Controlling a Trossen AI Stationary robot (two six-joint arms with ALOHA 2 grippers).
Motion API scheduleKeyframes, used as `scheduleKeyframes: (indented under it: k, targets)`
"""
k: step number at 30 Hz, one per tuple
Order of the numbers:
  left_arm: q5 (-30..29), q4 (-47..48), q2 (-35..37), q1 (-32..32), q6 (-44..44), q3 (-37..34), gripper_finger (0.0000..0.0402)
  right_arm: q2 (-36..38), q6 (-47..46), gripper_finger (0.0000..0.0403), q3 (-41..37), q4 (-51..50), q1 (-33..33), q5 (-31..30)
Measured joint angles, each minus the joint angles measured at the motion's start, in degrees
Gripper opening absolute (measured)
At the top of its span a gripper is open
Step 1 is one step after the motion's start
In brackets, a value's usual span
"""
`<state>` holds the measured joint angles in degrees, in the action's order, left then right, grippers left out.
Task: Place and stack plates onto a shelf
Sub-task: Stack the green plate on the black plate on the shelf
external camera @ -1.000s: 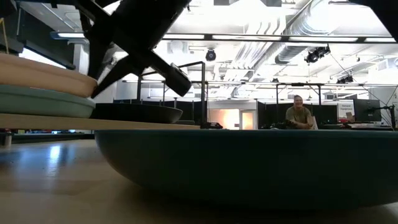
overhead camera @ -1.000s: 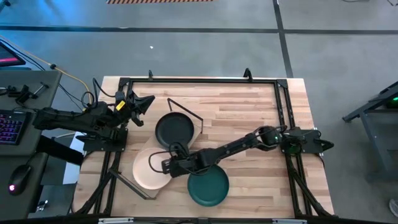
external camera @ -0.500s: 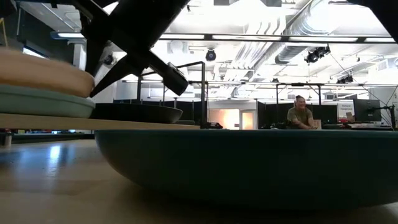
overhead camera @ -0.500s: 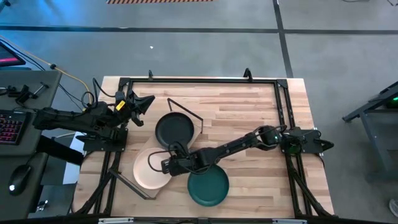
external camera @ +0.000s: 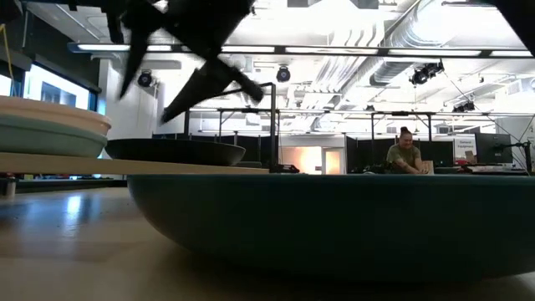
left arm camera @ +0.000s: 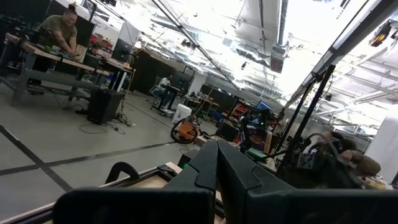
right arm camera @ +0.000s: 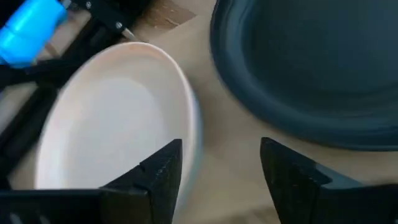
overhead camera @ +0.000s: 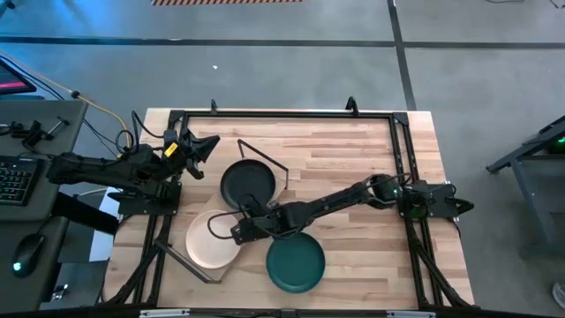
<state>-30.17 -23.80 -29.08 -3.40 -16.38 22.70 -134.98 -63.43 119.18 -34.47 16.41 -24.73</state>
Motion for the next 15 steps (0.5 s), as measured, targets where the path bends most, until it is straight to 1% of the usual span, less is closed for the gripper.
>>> scheduleKeyframes:
  k: [4, 7, 9, 12, 14, 15]
  targets:
    - [0.0, 0.0, 0.0, 0.0, 0.0, 0.0, 0.0000, 5.3, 8.0, 0.0199, 0.0, -10.7, 1.8, -0.3]
    - [0.0, 0.0, 0.0, 0.0, 0.0, 0.0, 0.0000, 8.2, 10.5, 0.0199, 0.1, -24.3, 4.9, -0.4]
    - [0.0, 0.0, 0.0, 0.0, 0.0, 0.0, 0.0000, 8.9, 9.0, 0.0199, 0.1, -34.9, 7.4, -0.4]
    - [0.0, 0.0, 0.0, 0.0, 0.0, 0.0, 0.0000, 9.2, 2.8, 0.0197, 0.0, -48.8, 11.4, -0.4]
    - [0.0, 0.0, 0.0, 0.0, -0.4, 0.0, 0.0000, 9.2, -0.7, 0.0193, 0.0, -53.6, 13.9, -0.1]
    - [0.0, 0.0, 0.0, 0.0, -1.0, 0.0, 0.0000, 9.2, -1.4, 0.0191, -0.3, -54.1, 15.1, 0.1]
